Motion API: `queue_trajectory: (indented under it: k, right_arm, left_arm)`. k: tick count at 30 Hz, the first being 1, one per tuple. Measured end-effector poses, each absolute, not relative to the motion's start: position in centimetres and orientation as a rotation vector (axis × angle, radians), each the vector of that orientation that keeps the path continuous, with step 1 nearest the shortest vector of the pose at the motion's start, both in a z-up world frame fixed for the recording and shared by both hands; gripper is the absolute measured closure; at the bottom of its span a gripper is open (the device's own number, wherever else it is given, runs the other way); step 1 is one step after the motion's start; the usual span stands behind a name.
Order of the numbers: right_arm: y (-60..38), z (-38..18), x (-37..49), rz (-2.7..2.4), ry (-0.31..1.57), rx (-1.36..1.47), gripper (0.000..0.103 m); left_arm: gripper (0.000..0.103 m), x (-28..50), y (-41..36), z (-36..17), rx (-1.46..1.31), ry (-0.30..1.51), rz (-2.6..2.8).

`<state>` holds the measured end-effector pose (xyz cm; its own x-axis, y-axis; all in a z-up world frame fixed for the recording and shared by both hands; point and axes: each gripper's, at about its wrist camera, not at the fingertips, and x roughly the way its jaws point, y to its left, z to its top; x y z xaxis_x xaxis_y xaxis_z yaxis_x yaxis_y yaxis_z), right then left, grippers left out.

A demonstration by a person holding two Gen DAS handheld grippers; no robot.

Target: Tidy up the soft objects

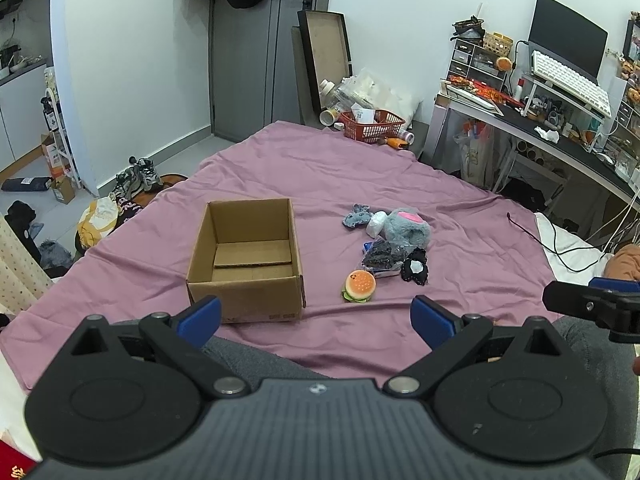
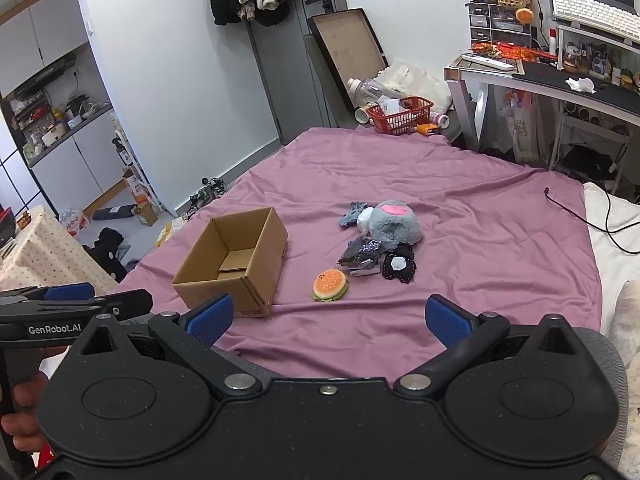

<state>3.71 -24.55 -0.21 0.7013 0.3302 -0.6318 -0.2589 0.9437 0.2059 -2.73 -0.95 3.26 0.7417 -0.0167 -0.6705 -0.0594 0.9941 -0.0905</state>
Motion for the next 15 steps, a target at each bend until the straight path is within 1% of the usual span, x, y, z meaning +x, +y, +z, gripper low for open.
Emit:
queue_trajectory:
  k: [11, 15]
  right_arm:
    - [-25.4, -1.0, 4.8, 0.342, 0.752, 0.122, 0.0]
    - [-26.1, -1.2, 5.2, 0.347, 0.728, 0.134, 0.0]
  left_arm:
    - [0.003, -1.7, -1.7, 2.8, -0.107, 0.744, 0.014]
    - [0.003, -0.9, -2.1, 2.5, -0.11, 0.749, 0.012]
